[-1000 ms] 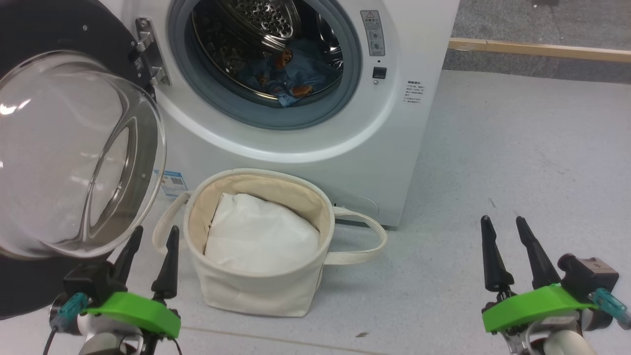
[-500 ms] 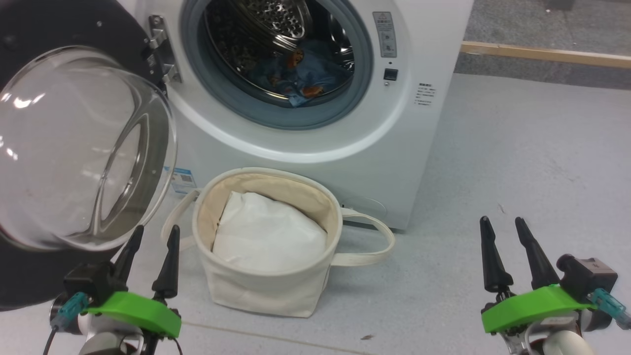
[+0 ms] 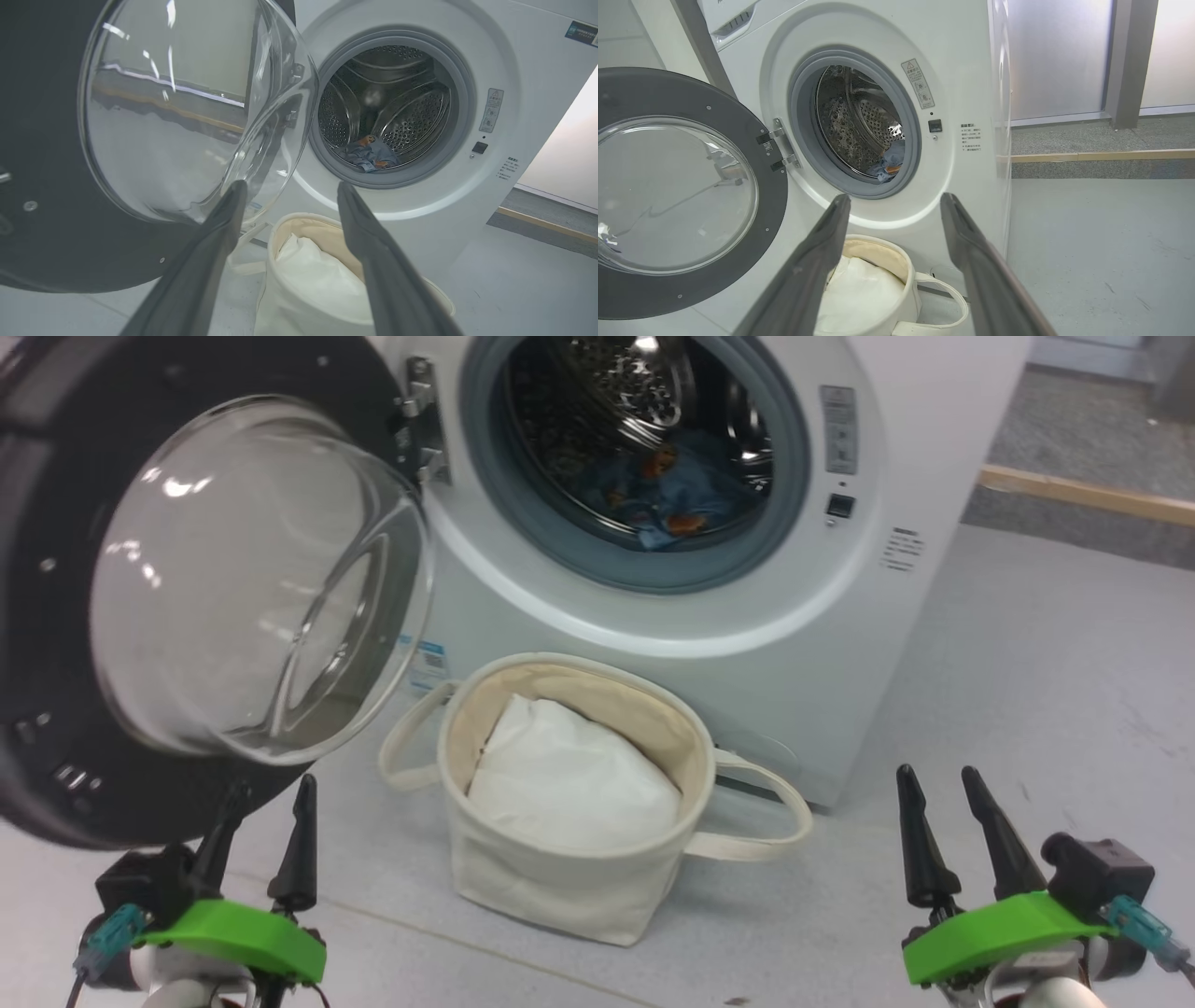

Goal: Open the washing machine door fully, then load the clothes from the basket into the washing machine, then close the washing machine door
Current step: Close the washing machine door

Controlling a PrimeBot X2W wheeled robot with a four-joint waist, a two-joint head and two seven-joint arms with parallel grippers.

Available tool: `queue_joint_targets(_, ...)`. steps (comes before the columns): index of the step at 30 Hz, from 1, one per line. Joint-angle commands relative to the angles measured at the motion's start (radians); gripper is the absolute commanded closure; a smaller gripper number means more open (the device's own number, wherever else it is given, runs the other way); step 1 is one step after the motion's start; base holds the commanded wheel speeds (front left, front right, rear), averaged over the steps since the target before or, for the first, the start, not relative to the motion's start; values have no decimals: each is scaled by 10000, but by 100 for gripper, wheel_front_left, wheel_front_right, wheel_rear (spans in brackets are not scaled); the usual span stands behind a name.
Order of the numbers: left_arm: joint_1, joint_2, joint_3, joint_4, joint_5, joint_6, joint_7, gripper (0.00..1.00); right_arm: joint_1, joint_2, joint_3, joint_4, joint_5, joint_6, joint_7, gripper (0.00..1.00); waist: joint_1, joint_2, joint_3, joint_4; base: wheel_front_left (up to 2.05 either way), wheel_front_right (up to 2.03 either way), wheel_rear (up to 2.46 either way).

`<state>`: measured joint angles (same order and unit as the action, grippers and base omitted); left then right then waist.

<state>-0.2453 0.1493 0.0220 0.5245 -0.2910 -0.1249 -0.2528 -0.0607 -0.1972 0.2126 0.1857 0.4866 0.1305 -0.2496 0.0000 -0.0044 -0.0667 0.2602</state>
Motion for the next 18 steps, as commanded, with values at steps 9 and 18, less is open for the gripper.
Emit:
queue_joint_targets(9,-294,277,674,-332,277,-45,-90,0,-82,67,247,-215,91,2,-122,0,0,0,-230,1536,0,0,0)
queue_joint_targets(18,-185,284,1398,-1045,497,-8,-90,0,-858,-188,791,13,67,2,-122,0,0,0,165,2167,0,0,0)
